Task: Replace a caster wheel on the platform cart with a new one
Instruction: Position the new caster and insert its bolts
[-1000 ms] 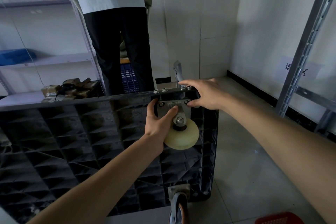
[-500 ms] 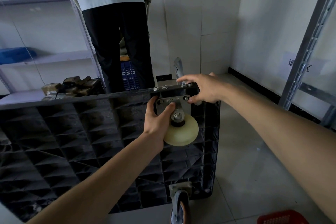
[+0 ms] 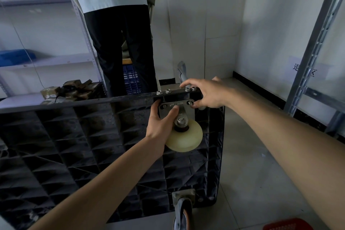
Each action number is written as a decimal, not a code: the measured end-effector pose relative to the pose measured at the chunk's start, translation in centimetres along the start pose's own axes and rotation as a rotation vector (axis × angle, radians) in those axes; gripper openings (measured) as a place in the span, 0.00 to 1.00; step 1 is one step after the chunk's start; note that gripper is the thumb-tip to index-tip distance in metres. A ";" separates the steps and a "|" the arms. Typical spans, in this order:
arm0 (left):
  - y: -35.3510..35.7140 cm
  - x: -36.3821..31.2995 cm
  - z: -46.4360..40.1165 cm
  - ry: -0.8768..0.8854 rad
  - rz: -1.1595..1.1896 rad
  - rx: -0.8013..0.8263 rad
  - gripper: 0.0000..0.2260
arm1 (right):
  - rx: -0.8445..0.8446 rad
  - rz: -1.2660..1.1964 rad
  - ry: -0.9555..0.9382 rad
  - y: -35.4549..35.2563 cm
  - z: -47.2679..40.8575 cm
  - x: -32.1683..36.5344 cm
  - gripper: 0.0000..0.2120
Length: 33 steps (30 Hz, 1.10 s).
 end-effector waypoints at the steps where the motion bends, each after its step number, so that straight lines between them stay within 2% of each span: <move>1: -0.1 0.0 -0.1 -0.002 0.003 0.005 0.31 | -0.007 -0.001 -0.001 -0.1 0.1 0.1 0.30; 7: -0.5 0.1 0.4 -0.007 -0.007 0.048 0.28 | -0.020 -0.022 -0.004 -0.4 0.4 0.3 0.30; 11: -1.7 -1.0 1.3 0.075 -0.170 0.055 0.28 | -0.018 -0.020 -0.002 -0.3 0.6 0.5 0.29; 14: -2.6 -3.8 2.3 0.292 -0.364 0.023 0.26 | -0.018 -0.009 0.003 -0.5 0.7 0.6 0.29; 17: -3.3 -8.3 3.7 0.628 -0.657 -0.111 0.22 | -0.030 0.010 0.000 -0.4 0.5 0.7 0.30; 19: -2.6 -10.6 4.0 0.838 -0.916 -0.169 0.24 | -0.029 0.013 0.006 -0.4 0.4 0.6 0.31; 21: -2.0 -11.6 2.8 0.932 -1.110 -0.153 0.31 | -0.027 0.018 0.018 -0.4 0.5 0.6 0.31; 24: -1.0 -11.1 -0.4 0.834 -1.243 0.042 0.42 | -0.017 0.010 0.027 -0.6 0.9 0.6 0.31; 26: -0.6 -10.2 -1.9 0.778 -1.322 0.132 0.45 | -0.016 0.011 0.019 -0.5 0.8 0.6 0.31; 31: -0.1 -9.8 -2.7 0.785 -1.395 0.069 0.46 | -0.024 0.009 0.013 -0.3 0.4 0.4 0.31; 33: -0.1 -9.7 -2.6 0.795 -1.408 0.045 0.42 | -0.024 0.018 0.003 -0.3 0.4 0.5 0.31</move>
Point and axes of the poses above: each hand's wrist, its own z-axis away from the middle knuckle, its own y-axis out of the palm, x = y × z, the point moved 10 cm from there along -z, towards the middle knuckle, and after that the axes turned 13 degrees about z, right-handed, at the moved point
